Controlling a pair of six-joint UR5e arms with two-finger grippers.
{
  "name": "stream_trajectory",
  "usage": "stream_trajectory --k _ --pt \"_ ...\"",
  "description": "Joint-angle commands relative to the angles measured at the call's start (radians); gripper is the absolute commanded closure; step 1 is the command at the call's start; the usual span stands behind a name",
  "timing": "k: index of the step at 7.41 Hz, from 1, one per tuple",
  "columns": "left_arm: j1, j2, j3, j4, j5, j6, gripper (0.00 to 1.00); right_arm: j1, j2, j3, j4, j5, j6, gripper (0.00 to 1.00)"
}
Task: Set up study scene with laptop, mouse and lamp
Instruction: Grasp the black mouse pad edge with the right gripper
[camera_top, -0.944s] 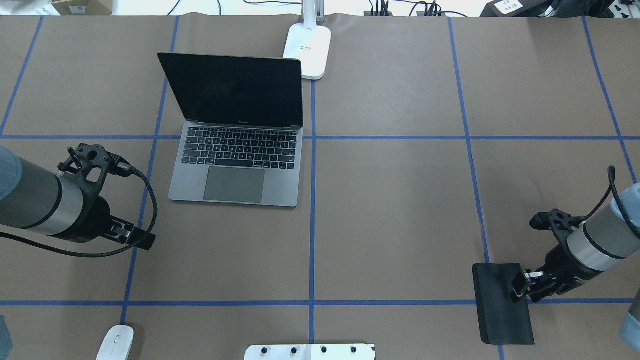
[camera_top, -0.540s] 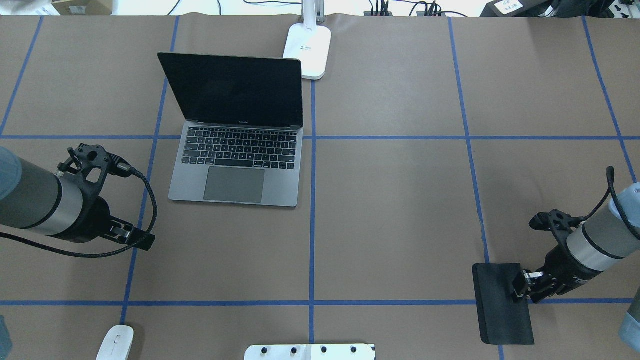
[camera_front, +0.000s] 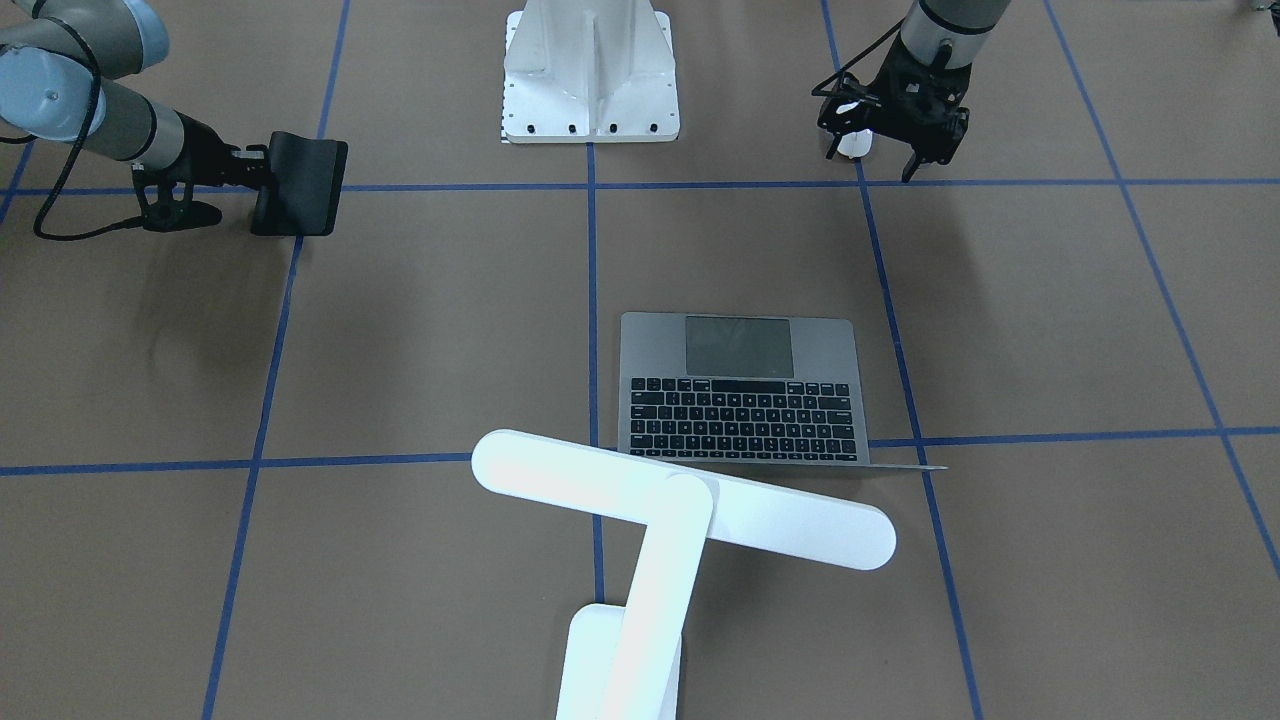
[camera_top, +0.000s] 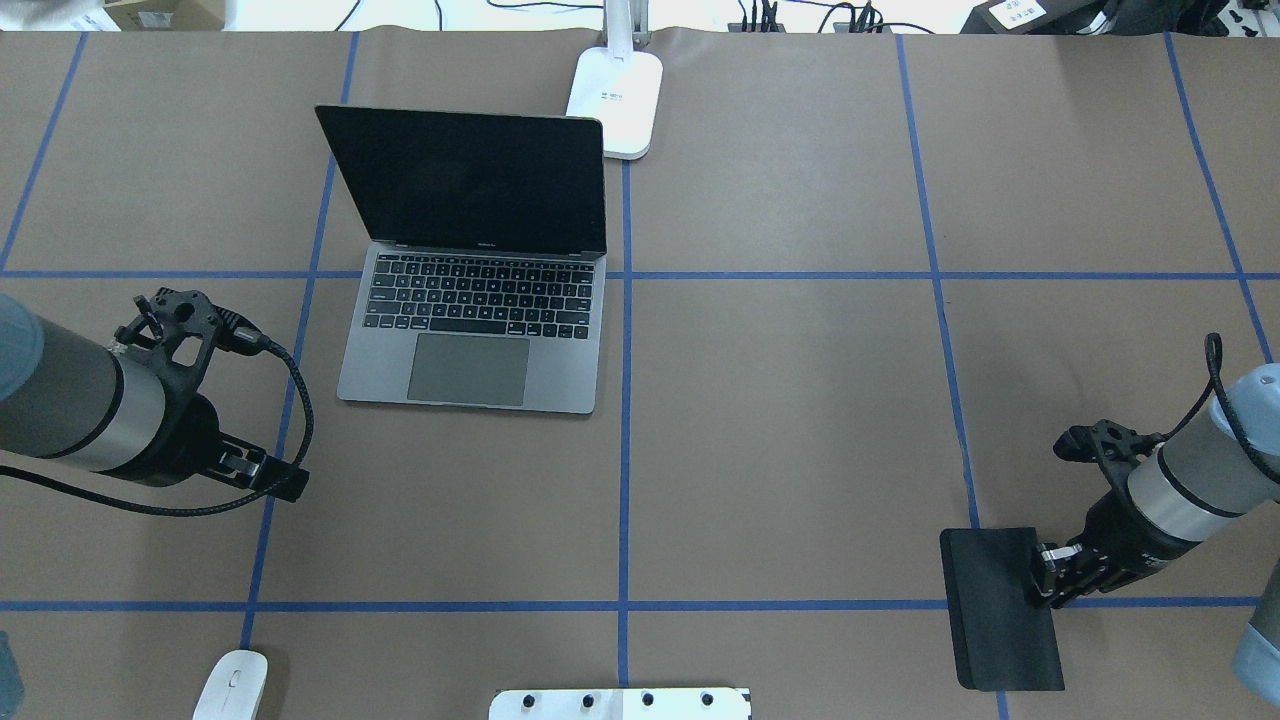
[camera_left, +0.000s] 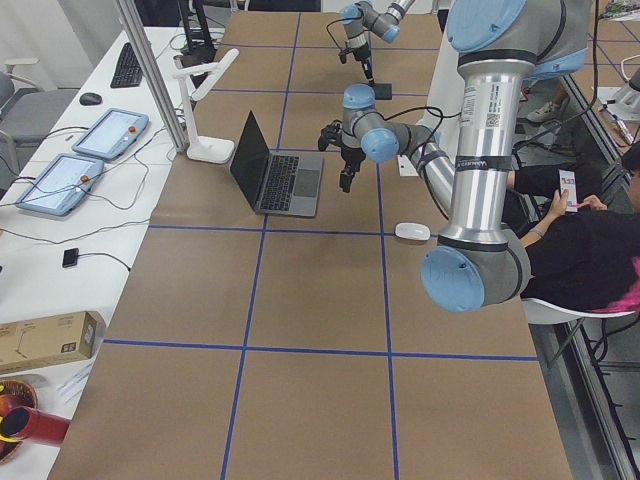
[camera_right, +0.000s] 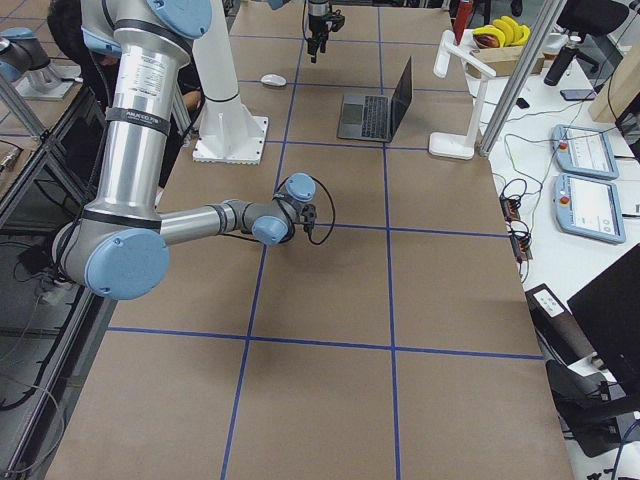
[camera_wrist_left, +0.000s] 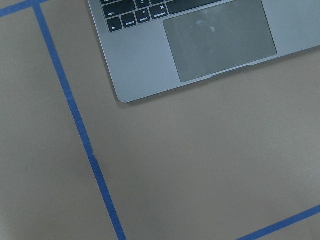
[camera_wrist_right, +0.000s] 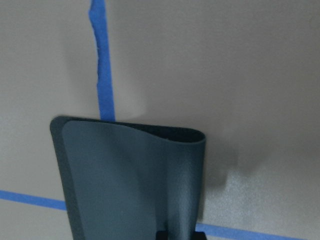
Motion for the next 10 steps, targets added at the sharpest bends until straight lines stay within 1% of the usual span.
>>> stream_trajectory --k 1,2,4,5,7,8,9,10 --pt "0.0 0.0 0.0 0.0 0.0 0.0 0.01 0.003 0.002 0.003 0.0 0.007 -0.003 0.81" --pt "0.0 0.0 0.0 0.0 0.0 0.0 0.01 0.004 0.002 0.008 0.0 0.007 -0.025 0.84" --pt "-0.001 0.0 -0.001 0.0 0.0 0.0 0.01 0.009 0.002 0.014 0.001 0.001 -0.046 0.87" --pt "-0.001 0.0 -0.002 0.0 0.0 0.0 0.01 0.027 0.002 0.017 0.001 0.001 -0.068 0.87" --pt "-0.009 0.002 -0.006 0.002 -0.003 -0.002 0.01 0.093 0.002 0.067 0.003 0.005 -0.082 0.87" --pt "-0.016 0.015 -0.012 0.002 -0.011 -0.002 0.01 0.122 0.002 0.092 0.001 0.005 -0.085 0.87" --pt "-0.018 0.081 -0.059 -0.003 -0.018 -0.002 0.01 0.151 0.002 0.118 0.001 0.005 -0.086 0.87" --pt "-0.02 0.113 -0.081 -0.003 -0.018 -0.002 0.01 0.187 0.014 0.138 0.001 0.005 -0.087 0.87"
